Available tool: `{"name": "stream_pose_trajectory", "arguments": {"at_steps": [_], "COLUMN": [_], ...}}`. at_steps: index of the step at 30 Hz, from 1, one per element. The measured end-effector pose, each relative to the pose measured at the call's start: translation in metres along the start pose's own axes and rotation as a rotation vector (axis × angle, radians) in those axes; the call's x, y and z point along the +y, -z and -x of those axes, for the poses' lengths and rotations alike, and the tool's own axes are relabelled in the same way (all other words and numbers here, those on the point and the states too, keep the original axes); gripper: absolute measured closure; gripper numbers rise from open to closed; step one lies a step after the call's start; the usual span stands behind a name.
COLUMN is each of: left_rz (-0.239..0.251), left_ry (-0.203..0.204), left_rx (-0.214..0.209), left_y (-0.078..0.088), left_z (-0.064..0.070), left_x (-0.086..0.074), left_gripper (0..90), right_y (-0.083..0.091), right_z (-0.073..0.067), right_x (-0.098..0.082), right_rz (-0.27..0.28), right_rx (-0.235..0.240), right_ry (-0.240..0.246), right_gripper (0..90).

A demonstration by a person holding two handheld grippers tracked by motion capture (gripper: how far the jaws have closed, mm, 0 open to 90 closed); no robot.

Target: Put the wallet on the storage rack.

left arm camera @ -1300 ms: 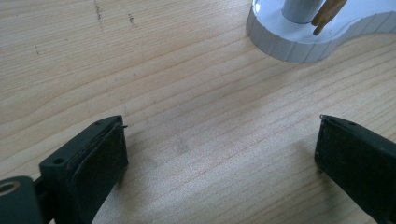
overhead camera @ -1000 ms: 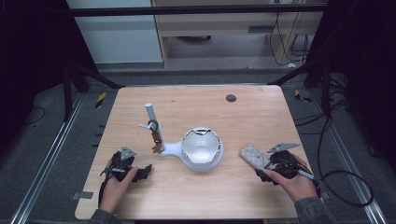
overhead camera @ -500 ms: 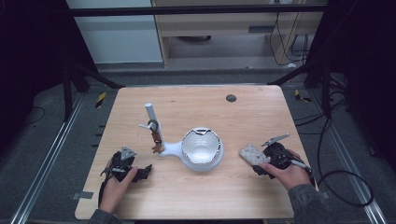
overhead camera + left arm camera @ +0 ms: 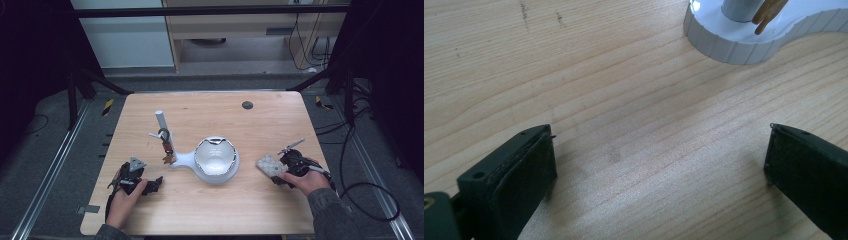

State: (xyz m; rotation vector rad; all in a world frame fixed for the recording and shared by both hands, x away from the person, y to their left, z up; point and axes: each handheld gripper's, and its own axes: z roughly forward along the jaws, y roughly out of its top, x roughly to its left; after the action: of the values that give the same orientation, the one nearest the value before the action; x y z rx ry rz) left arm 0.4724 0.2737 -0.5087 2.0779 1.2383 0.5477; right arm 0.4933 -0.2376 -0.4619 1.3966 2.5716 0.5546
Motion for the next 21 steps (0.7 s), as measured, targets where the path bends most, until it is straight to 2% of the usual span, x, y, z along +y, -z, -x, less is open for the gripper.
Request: {"name": "stream_pose_trajectory", "arguments": {"at_steps": [6,20,21], "left_rz": [0.0,0.001,0.002], "left_ry": [-0.003,-0.004,-0.004], "left_rx": [-0.004,-0.008,-0.009], "left_y": [0.0,0.0,0.0], "left_z": [0.0,0.001,0.001], "left_x": [0.0,0.0,0.0], "left_gripper": [0.0,0.0,0.0], "right_y": [-0.008,-0.013,-0.014], "right_z": [0.003,0.004,0.004], "right_x": [0.0,-0.001,-0.001], "right_rz": [-0.019,-0.045,-0.045], "right_rx": [0.017,0.001,-0.003], "right_ry": [0.002,0.016,0.03], "right_gripper": [17.5,22.9,23.6]}}
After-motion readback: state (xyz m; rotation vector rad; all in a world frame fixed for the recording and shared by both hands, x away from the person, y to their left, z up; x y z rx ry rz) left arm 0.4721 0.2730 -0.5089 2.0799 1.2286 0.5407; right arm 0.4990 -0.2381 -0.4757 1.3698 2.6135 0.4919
